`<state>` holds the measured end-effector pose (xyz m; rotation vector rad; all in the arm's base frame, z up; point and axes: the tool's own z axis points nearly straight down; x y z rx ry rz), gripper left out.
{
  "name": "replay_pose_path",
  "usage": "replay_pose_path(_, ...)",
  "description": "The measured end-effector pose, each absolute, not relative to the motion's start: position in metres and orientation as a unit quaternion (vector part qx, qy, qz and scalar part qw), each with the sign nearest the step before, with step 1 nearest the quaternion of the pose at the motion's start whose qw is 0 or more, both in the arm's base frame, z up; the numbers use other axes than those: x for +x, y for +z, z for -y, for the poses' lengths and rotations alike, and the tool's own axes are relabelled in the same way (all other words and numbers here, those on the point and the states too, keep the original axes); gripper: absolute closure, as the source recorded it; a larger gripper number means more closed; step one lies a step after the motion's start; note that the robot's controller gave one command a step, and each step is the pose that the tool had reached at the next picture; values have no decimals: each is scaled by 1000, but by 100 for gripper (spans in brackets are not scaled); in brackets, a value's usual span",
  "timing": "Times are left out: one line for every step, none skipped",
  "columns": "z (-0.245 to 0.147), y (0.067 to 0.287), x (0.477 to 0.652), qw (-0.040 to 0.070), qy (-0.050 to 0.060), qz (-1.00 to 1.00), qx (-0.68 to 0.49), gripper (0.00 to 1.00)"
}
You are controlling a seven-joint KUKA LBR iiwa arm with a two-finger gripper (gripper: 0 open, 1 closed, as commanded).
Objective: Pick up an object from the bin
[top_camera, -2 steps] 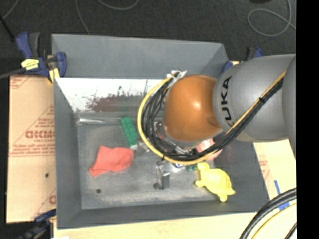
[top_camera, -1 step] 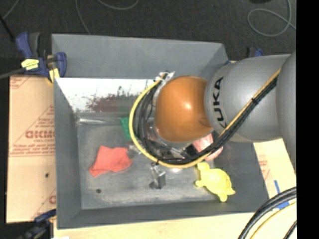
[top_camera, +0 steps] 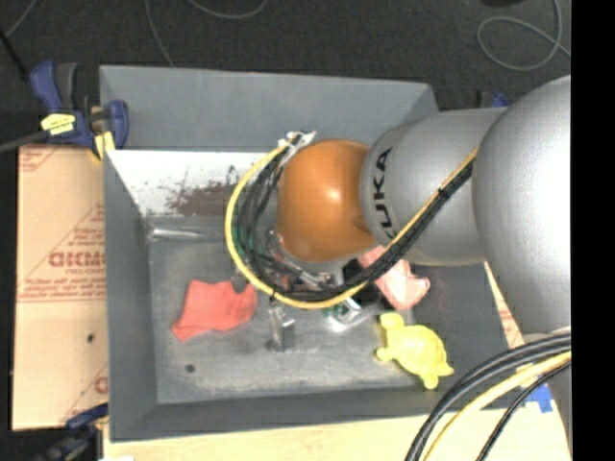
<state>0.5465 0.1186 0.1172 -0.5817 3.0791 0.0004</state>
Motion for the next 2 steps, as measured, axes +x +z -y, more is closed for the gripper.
replay_pose_path(-170,85,545,5,0,-962,-273,100)
replay_pose_path(-170,85,545,5,0,-962,-272,100)
